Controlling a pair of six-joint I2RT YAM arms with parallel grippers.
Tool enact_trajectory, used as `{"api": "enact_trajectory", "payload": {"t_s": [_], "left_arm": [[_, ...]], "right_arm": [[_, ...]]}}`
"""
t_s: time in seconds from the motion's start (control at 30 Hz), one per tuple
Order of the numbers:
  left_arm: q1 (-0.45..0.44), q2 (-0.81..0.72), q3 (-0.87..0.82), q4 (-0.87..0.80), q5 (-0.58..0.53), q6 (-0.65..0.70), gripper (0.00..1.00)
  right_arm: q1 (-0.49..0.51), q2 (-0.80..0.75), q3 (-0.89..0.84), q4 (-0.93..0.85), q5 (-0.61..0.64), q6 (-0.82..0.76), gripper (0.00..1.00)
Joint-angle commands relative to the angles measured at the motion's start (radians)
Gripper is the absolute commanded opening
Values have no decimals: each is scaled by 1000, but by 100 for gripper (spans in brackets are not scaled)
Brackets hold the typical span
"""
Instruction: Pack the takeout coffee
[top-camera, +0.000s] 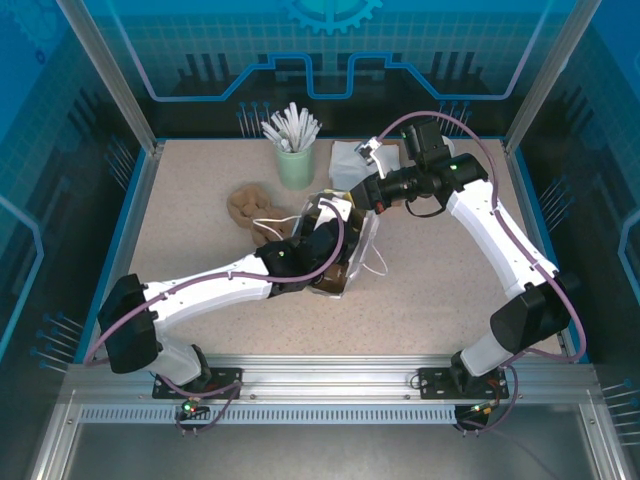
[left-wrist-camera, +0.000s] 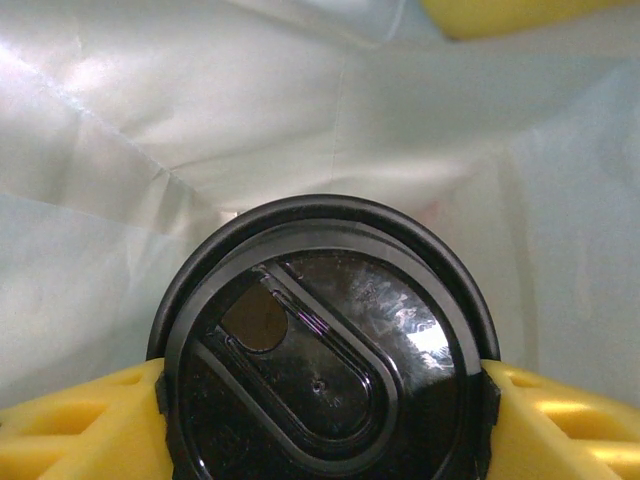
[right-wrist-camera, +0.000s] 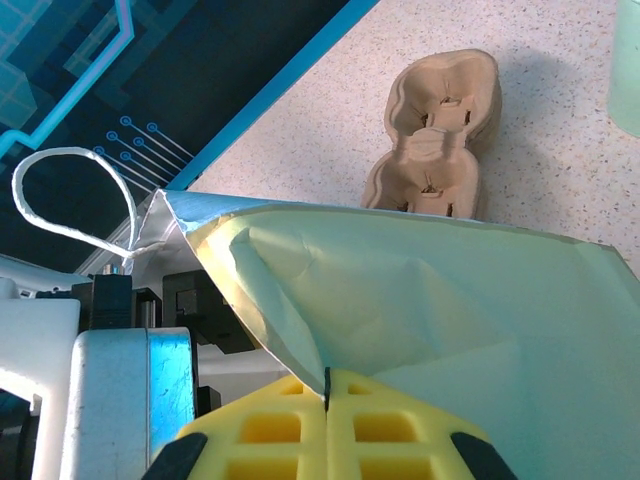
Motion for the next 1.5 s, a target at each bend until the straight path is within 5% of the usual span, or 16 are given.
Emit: {"api": "enact_trajectory", "payload": {"t_s": [0.0,1.07,1.47], "left_arm": [[16,28,0,31,21,-18,69],[27,-11,-110,94,26,-23,69],[31,67,87,-198,70,-152,71]], "right_arm": [[7,8,-6,-33,-47,11,0],[5,-4,28,-44,-31,-5,0],[11,-17,1,-23,-52,5,0]]}}
